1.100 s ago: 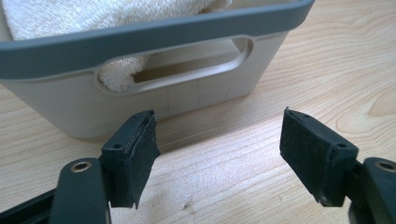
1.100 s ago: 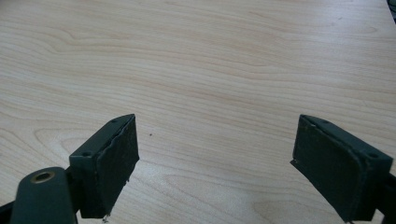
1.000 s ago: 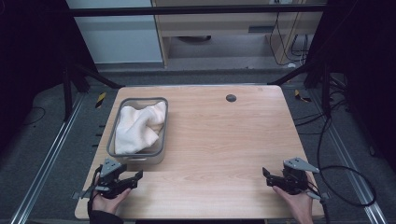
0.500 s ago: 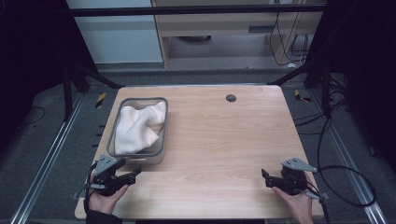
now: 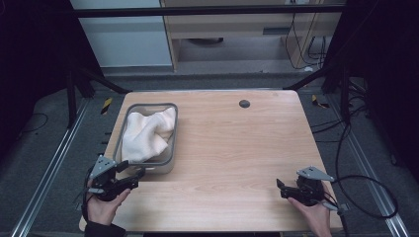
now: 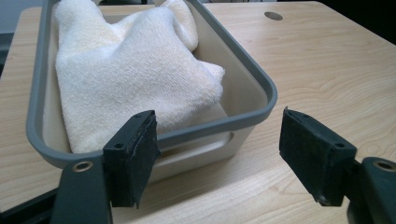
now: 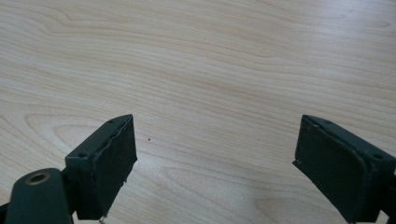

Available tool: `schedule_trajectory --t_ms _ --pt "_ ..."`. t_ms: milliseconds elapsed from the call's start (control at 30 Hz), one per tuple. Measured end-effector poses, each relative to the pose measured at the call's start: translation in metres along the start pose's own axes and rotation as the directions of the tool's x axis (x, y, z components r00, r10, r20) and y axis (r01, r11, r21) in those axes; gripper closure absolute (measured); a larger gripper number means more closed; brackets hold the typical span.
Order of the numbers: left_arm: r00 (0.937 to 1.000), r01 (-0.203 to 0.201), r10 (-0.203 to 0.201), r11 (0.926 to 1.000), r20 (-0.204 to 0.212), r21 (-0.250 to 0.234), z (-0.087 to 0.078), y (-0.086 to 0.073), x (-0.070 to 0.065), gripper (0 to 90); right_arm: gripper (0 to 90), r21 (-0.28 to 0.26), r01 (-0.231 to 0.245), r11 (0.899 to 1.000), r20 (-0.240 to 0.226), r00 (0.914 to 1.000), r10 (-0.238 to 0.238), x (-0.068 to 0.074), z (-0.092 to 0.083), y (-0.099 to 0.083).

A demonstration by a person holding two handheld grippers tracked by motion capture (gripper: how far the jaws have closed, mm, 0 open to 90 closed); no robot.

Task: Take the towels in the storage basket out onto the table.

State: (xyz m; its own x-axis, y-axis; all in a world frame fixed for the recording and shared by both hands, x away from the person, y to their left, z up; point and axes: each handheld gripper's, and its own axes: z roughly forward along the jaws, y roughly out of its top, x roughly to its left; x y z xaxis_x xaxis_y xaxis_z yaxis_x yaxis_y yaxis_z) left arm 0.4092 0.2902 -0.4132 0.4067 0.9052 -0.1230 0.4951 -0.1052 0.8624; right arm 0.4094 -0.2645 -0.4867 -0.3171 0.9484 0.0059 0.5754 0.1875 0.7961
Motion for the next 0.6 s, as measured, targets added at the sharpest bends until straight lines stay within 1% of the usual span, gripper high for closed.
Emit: schedule_trajectory --t_ms 100,133,167,233,600 --pt "1.0000 0.004 -0.004 1.0000 0.000 0.000 0.000 0.004 0.003 27.3 12.5 -0.002 0.006 1.000 0.001 1.0000 -0.006 0.000 0.000 0.000" --pt "1.0000 0.000 0.000 1.0000 0.001 0.004 0.001 0.007 0.004 27.1 12.5 -0.008 -0.004 1.000 0.000 1.0000 0.004 -0.001 -0.001 0.001" --pt "1.0000 0.000 0.000 1.0000 0.001 0.004 0.001 0.007 0.004 27.0 12.5 -0.013 -0.001 1.000 0.000 1.0000 0.001 -0.001 -0.002 0.001" --pt "1.0000 -0.005 0.005 1.0000 0.001 0.005 0.003 0.012 0.005 26.8 12.5 -0.018 -0.007 1.000 -0.004 1.0000 0.007 -0.001 -0.003 0.001" --pt "0.9997 -0.020 0.020 0.9998 0.015 0.007 0.007 0.029 0.009 26.6 12.5 -0.038 0.000 0.999 0.000 1.0000 0.000 -0.003 -0.006 0.002"
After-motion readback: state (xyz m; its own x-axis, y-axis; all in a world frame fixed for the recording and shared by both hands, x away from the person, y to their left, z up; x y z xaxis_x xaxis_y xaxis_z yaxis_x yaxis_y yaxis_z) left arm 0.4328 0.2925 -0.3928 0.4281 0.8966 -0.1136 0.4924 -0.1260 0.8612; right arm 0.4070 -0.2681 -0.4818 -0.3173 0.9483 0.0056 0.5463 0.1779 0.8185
